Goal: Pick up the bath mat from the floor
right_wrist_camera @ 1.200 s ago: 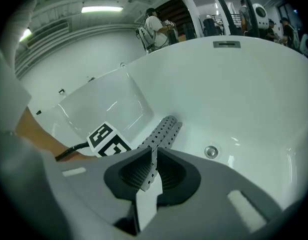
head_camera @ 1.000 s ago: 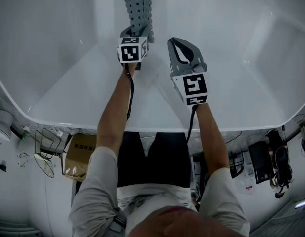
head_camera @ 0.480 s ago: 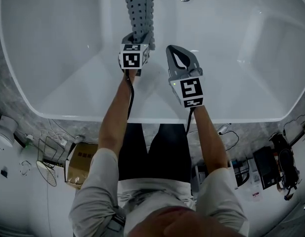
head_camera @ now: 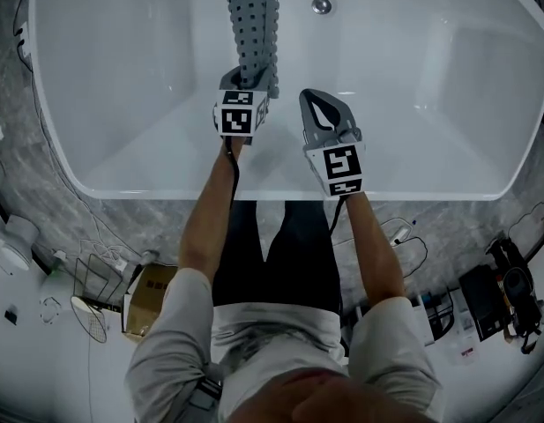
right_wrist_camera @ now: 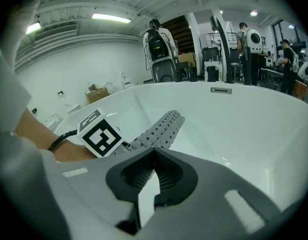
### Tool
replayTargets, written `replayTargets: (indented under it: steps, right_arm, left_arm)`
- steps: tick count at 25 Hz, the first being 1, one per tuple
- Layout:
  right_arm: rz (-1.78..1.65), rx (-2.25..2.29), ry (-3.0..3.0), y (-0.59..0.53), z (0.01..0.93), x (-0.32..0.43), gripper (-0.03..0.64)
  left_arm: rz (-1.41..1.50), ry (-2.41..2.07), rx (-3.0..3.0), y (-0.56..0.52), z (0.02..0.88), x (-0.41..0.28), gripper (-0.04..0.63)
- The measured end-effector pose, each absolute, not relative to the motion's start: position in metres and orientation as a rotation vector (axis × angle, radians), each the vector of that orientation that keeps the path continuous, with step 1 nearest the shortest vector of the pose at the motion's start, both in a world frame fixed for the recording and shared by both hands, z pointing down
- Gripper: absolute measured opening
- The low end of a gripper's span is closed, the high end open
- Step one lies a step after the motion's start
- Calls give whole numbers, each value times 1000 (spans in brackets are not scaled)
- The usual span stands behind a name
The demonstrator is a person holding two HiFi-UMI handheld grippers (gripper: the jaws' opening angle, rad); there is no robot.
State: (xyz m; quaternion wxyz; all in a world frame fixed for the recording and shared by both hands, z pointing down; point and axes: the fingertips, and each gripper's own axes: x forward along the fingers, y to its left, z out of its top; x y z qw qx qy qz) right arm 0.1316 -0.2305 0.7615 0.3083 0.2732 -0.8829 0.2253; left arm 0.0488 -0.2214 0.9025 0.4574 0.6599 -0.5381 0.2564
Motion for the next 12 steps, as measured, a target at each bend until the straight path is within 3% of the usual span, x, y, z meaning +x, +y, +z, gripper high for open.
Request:
replayTargets:
  steps: [12]
  right_arm:
    - [524,767,-2389,-215,660,131,3]
  left_arm:
    - [529,-1398,1698,-208,770,43,146]
